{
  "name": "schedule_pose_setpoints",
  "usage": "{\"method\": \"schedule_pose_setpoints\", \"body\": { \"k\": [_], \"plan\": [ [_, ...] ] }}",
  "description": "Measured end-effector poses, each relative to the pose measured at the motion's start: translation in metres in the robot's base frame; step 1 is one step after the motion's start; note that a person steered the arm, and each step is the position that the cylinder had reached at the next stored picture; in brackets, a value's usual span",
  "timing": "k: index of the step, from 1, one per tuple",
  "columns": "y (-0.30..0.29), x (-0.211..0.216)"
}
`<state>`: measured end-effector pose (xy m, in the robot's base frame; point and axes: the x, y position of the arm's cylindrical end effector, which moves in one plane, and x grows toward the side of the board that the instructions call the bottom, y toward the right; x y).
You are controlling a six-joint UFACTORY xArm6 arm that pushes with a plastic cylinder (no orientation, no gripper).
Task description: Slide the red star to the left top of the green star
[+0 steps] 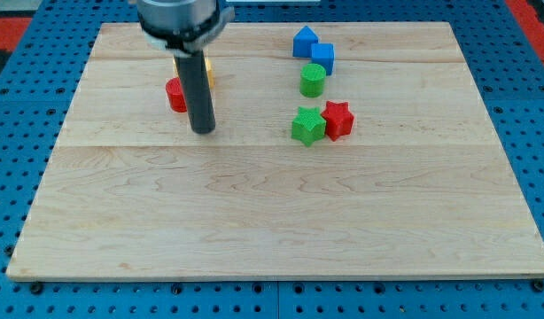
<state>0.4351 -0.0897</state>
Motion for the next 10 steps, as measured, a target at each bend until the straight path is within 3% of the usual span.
{"method": "schedule_pose_setpoints", "body": {
  "k": [1,3,5,10],
  "plan": [
    [0.043,0.032],
    [0.184,0.038],
    [0.187,0.006],
    [0.207,-0.026]
  ]
}}
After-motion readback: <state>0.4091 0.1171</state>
